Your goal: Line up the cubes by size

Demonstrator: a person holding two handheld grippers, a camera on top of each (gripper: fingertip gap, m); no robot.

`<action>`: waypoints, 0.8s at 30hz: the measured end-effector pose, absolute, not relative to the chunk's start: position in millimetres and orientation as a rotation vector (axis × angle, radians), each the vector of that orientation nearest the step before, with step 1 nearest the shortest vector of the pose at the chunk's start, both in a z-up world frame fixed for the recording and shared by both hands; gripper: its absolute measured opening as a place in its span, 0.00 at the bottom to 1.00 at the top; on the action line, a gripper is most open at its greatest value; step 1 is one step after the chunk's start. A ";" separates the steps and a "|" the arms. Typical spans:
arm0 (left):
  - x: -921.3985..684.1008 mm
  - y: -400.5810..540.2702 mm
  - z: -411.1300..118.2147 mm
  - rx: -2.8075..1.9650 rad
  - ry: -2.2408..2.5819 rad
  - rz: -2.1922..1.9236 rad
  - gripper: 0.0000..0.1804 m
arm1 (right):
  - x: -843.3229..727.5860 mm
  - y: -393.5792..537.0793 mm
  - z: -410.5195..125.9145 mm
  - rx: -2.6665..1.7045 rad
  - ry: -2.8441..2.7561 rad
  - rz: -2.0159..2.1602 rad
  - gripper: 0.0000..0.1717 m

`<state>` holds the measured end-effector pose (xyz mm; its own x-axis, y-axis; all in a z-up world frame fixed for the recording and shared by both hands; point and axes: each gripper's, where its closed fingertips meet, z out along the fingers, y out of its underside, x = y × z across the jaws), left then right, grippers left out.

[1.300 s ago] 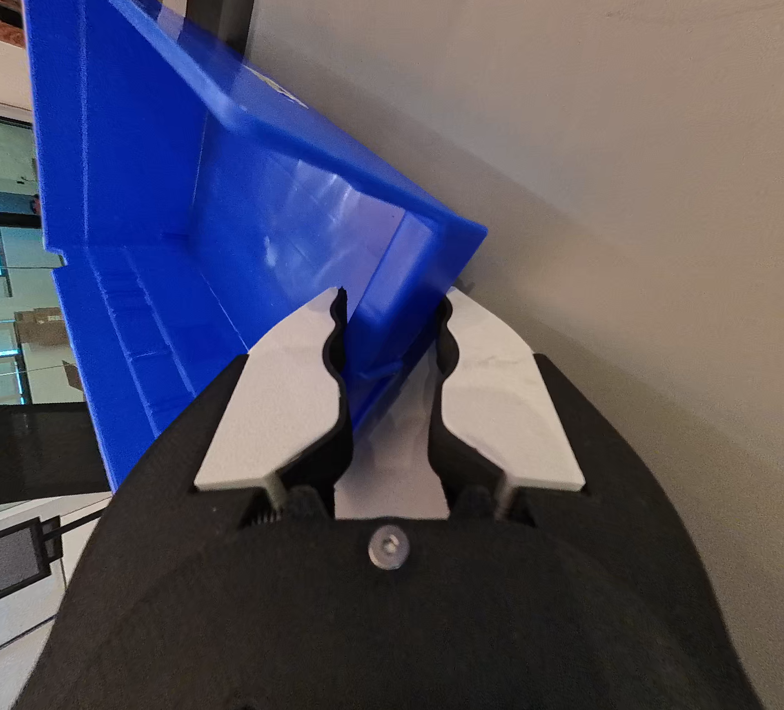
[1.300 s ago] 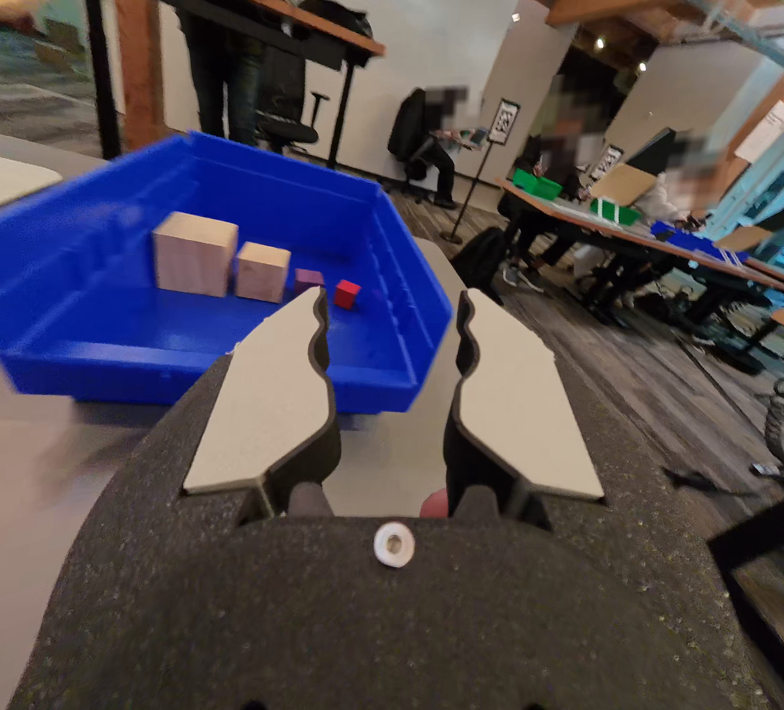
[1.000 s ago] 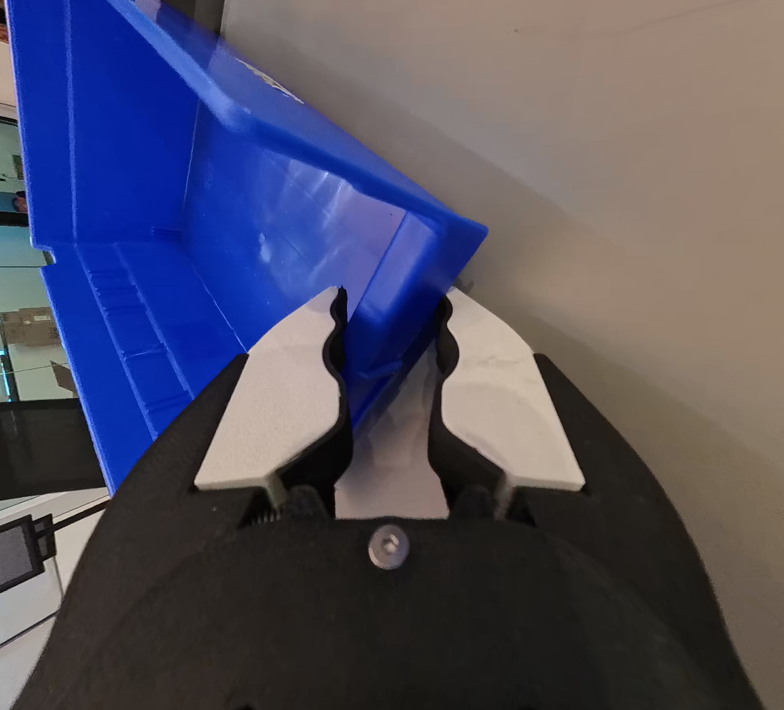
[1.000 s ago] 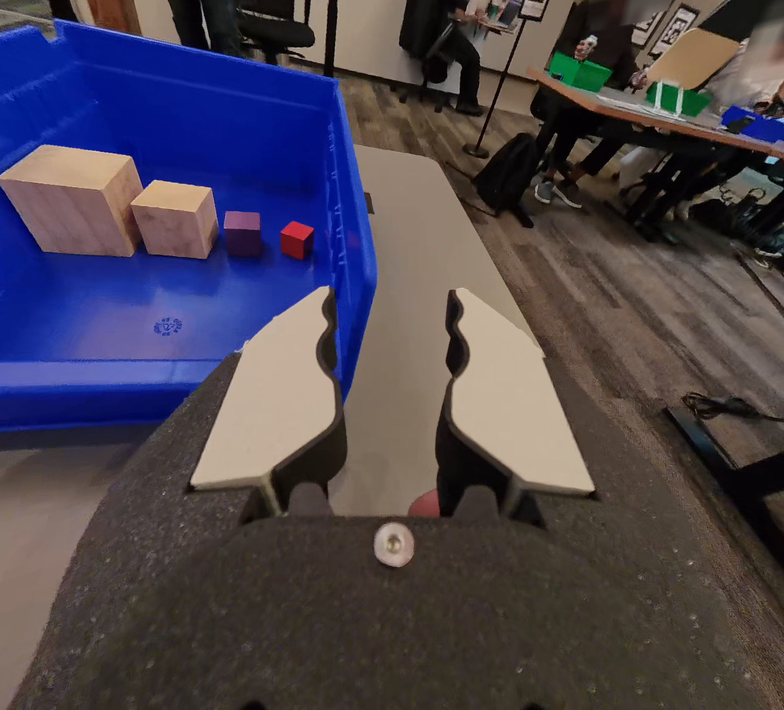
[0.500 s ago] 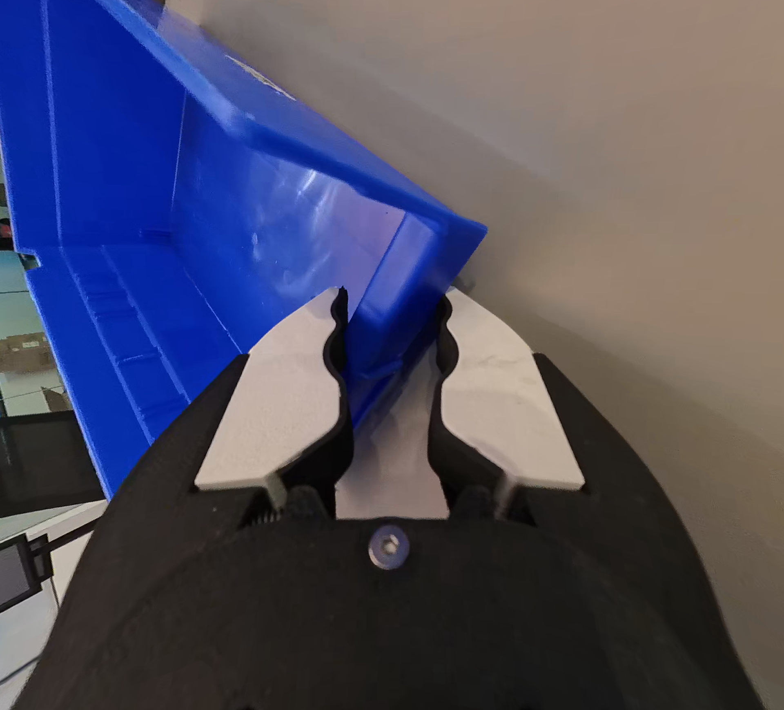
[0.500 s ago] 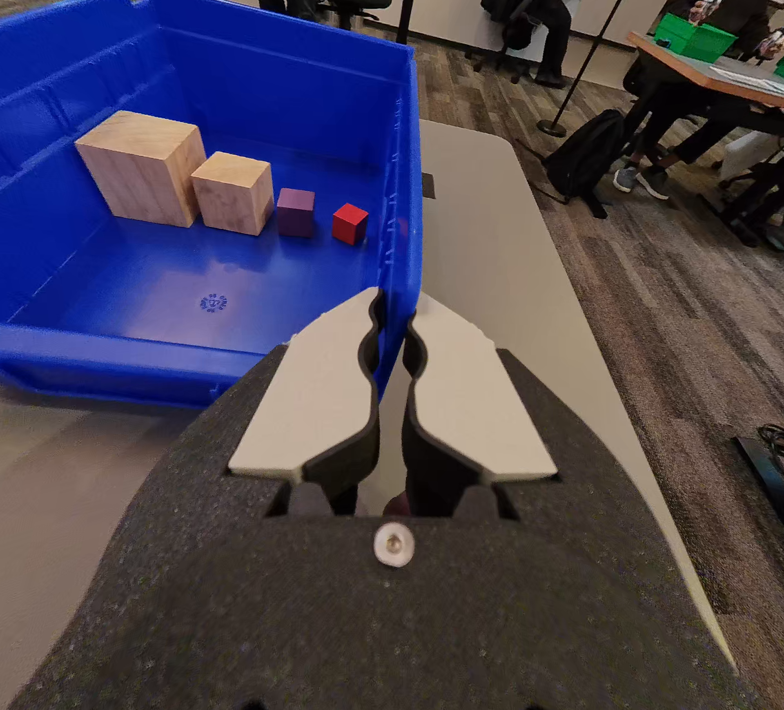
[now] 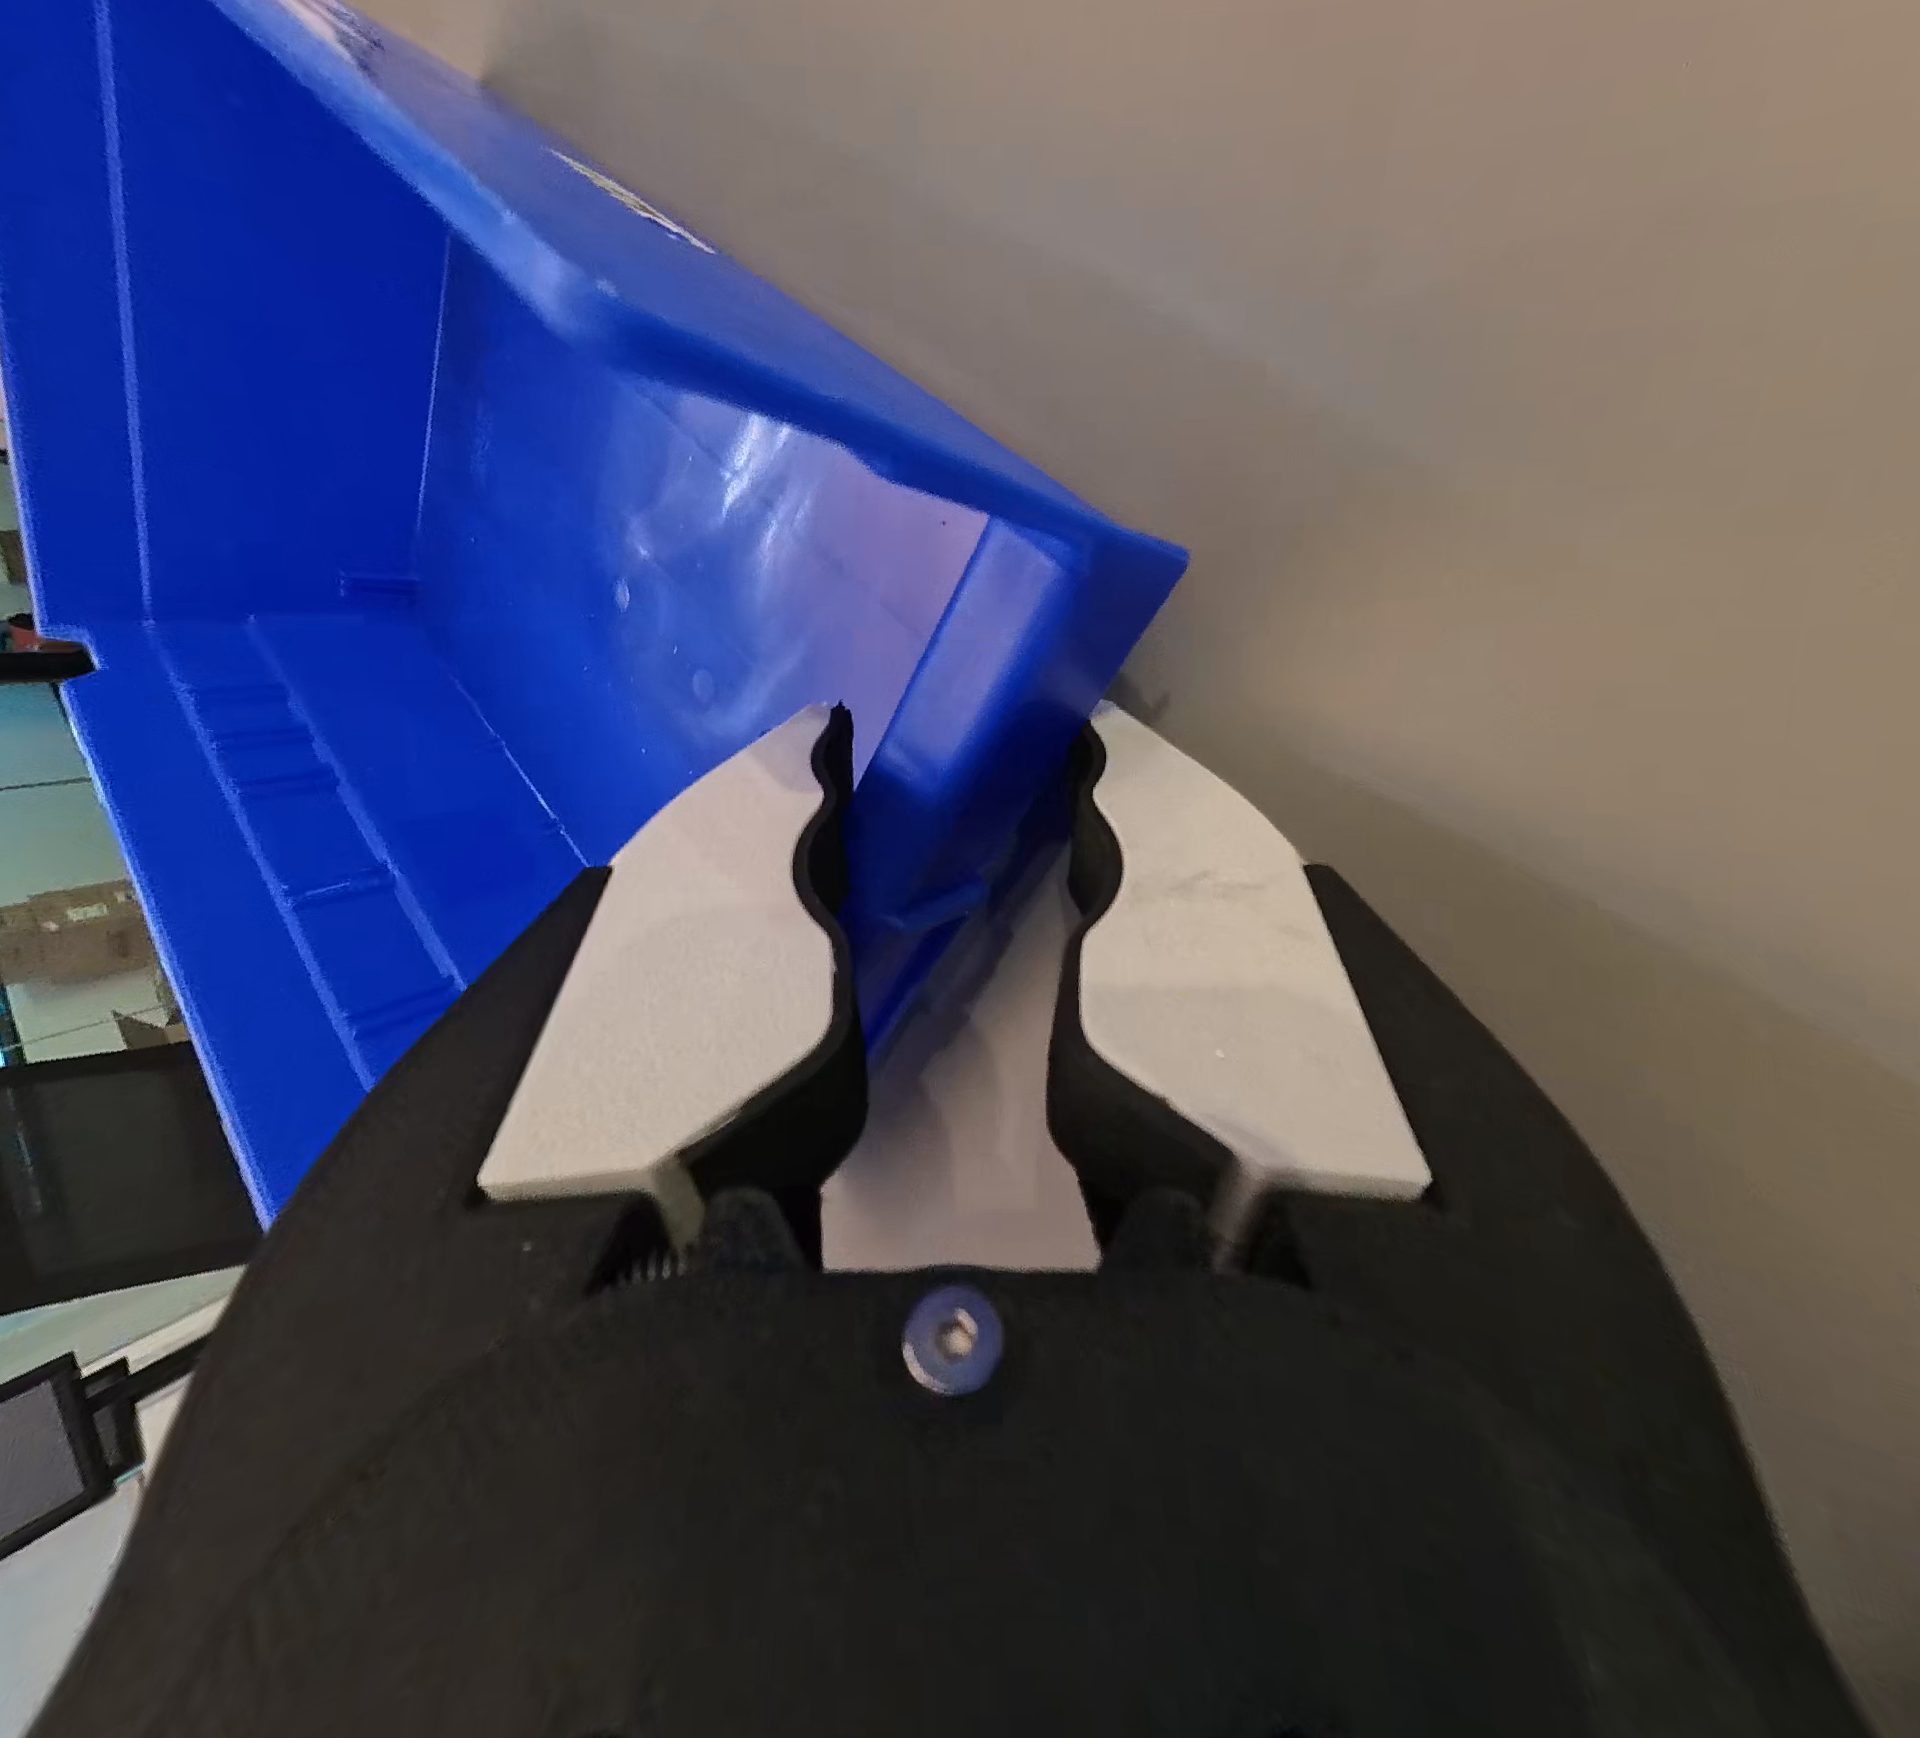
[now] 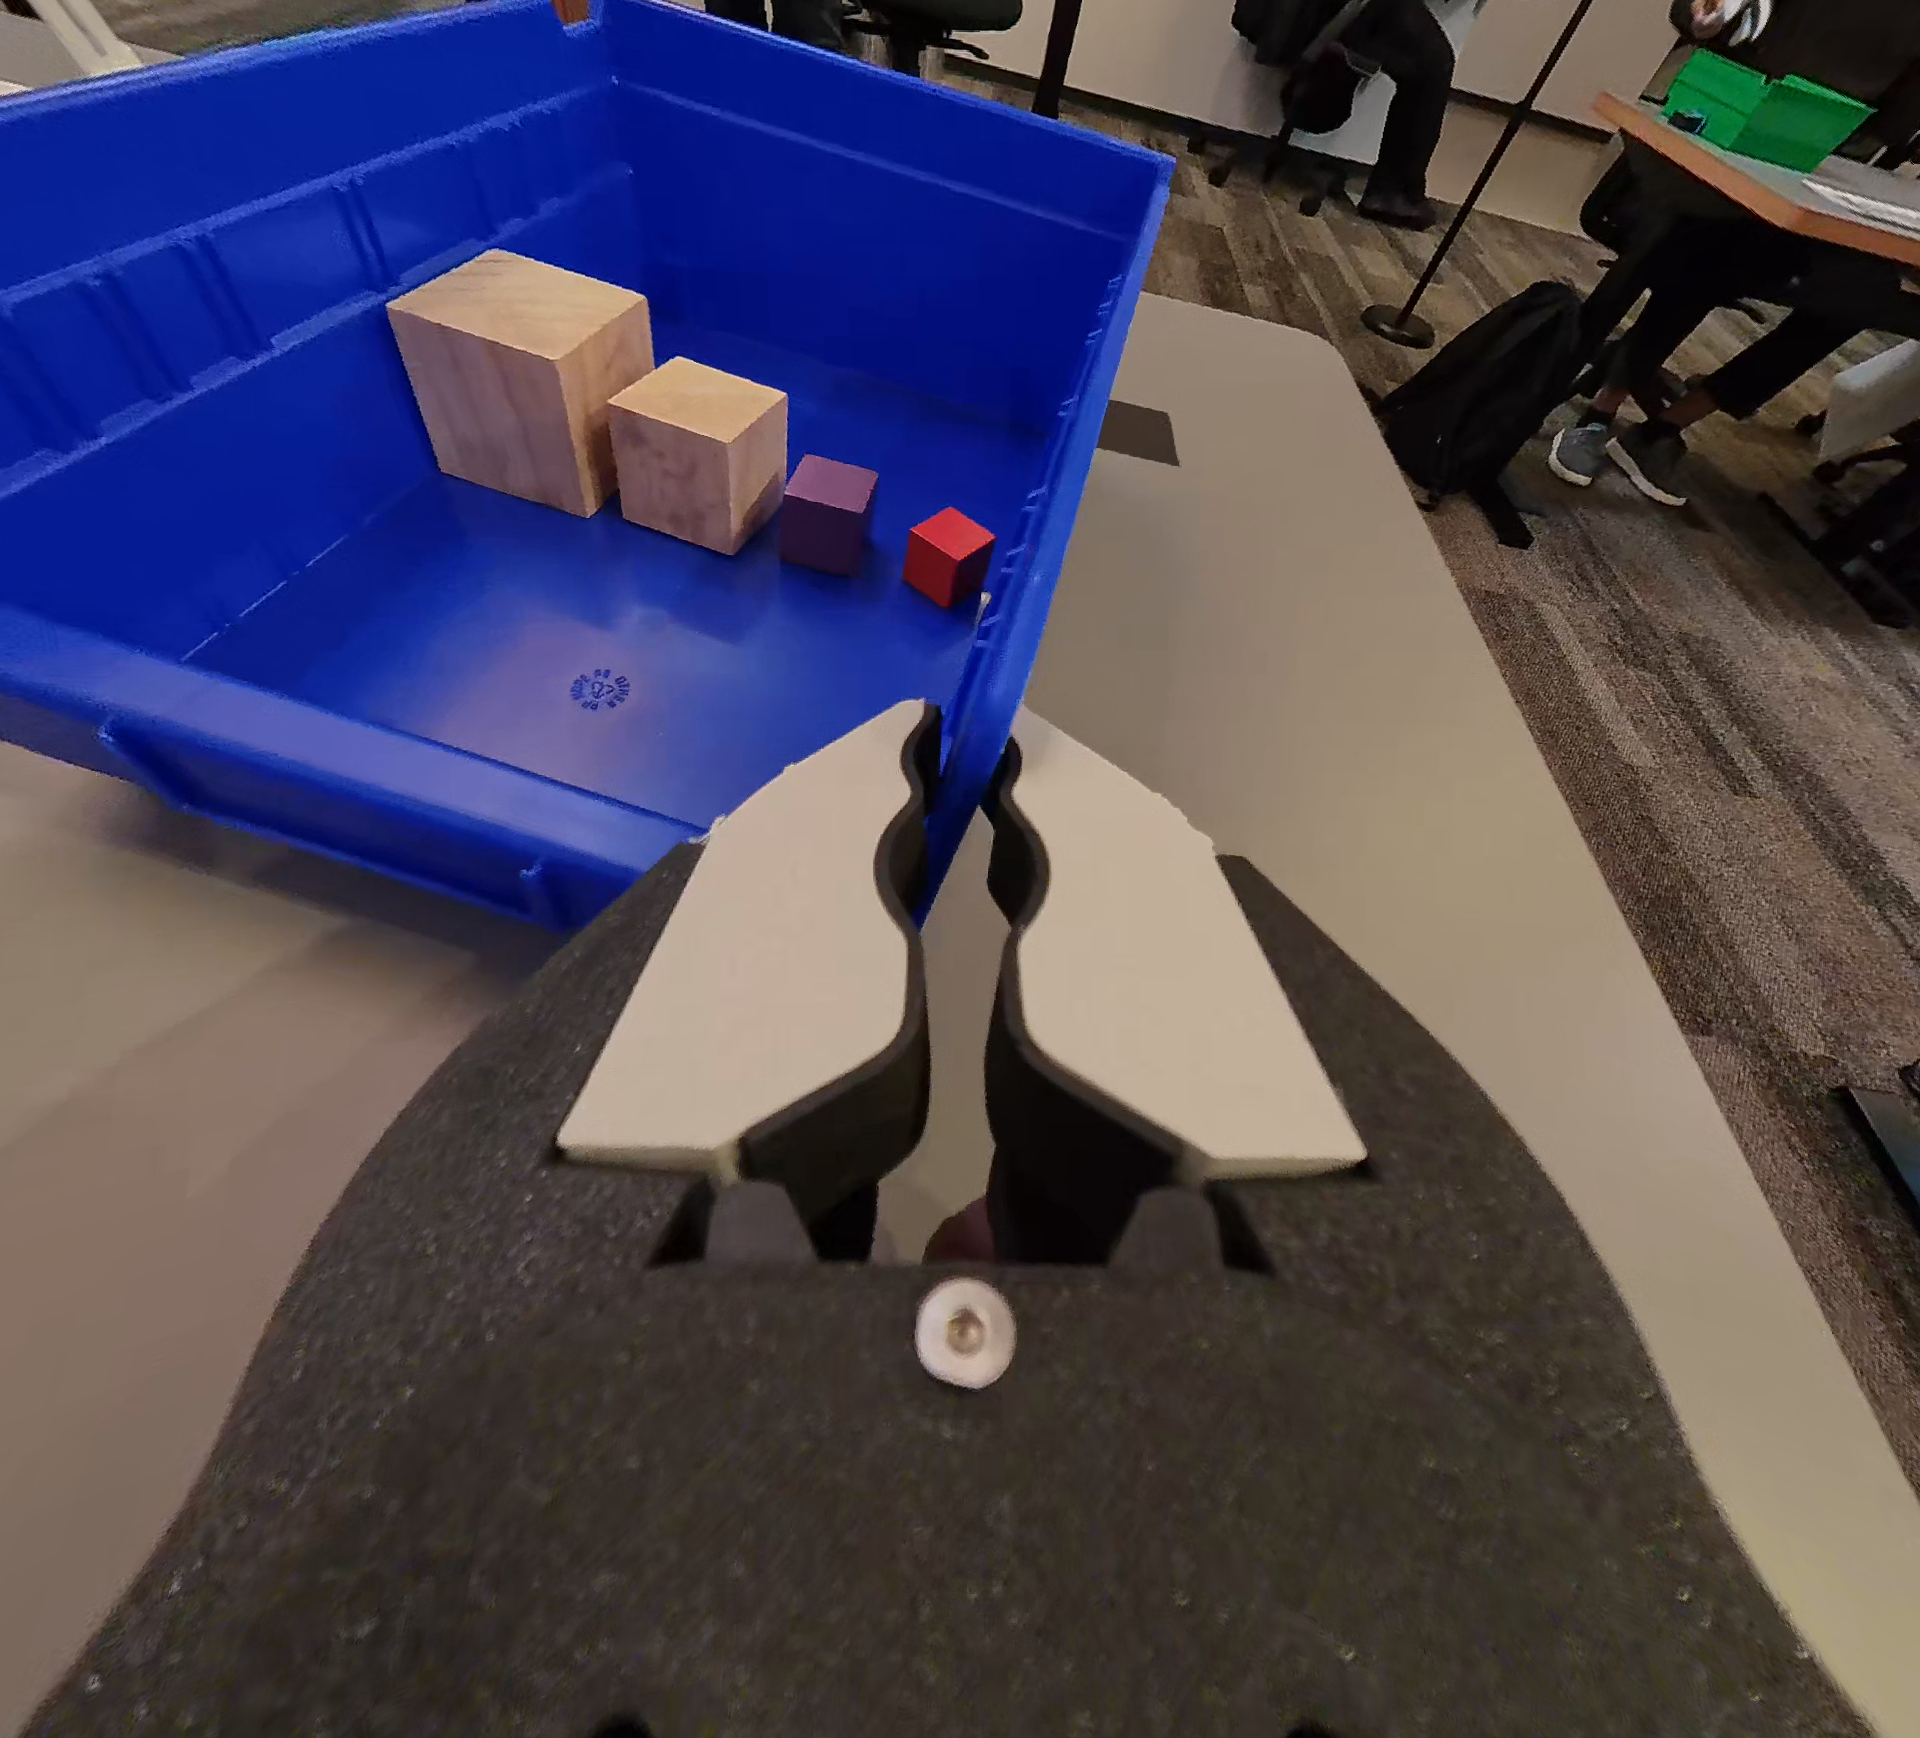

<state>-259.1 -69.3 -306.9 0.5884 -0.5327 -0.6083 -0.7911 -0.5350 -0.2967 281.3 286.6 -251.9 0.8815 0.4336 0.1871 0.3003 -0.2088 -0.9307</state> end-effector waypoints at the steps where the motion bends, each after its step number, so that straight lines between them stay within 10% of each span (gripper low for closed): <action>1: -254.9 -72.6 -306.9 -2.262 1.057 0.609 0.22 | 280.4 282.8 -251.9 -1.810 -0.552 0.133 0.04; 24: -143.9 -124.5 -305.3 -2.090 1.283 0.438 0.17 | 245.0 215.7 -251.6 -1.787 -0.625 0.186 0.04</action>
